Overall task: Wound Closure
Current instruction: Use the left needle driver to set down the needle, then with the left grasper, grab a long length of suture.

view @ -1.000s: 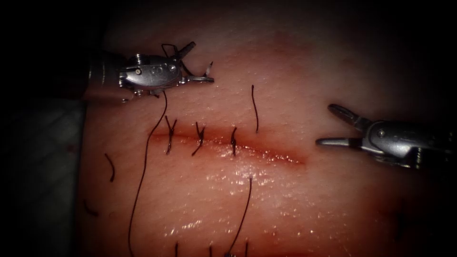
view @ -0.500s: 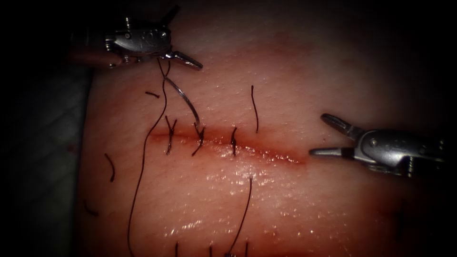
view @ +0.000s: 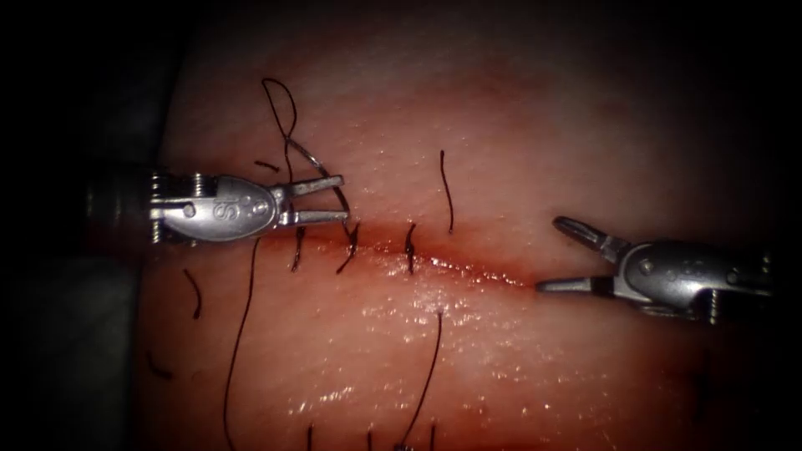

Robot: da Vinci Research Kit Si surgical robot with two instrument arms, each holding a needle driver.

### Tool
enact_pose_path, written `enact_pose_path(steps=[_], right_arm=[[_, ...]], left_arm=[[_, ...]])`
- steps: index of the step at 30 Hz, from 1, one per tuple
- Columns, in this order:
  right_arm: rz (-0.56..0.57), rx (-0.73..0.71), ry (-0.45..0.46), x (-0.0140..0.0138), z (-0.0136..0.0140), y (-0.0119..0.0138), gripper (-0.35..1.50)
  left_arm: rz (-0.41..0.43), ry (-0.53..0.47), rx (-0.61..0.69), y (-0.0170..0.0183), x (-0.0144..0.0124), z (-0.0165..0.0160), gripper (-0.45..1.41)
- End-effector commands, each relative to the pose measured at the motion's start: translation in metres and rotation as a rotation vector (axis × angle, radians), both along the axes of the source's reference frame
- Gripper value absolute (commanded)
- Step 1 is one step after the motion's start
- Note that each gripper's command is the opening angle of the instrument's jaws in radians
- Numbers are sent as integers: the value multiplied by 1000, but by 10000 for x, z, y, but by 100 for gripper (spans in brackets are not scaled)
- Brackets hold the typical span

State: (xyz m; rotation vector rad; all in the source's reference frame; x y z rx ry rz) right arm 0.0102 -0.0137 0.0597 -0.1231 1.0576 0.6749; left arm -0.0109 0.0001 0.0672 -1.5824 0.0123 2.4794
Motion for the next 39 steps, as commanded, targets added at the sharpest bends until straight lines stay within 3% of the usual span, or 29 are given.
enact_pose_path(steps=[1,3,6,10,13,18,25,28,31,39], right_arm=[[-2,-2,4,6,4,-7,148],[-8,-3,4,7,3,-12,148],[-25,0,1,7,3,-19,148],[-47,4,-4,7,3,-29,148],[-51,-2,0,8,3,-35,148],[-67,-7,4,9,0,-50,148],[-86,-13,12,6,-5,-65,143],[-88,-16,13,6,-4,-68,141],[-92,-26,13,7,-2,-73,141],[-92,-23,14,7,-1,-75,140]], left_arm=[[29,-32,-18,-12,-6,1,-9],[79,-85,-64,-29,-5,-4,-11],[181,-140,-93,-50,-3,-9,-33],[293,-169,-86,-70,-7,-12,-21],[340,-196,-101,-87,-13,-11,-3],[383,-147,-117,-122,-31,-9,23],[482,-147,-306,-164,-55,-12,24],[513,-154,-355,-165,-55,-14,31],[553,-162,-423,-163,-55,-19,68],[550,-193,-471,-154,-65,-29,75]])
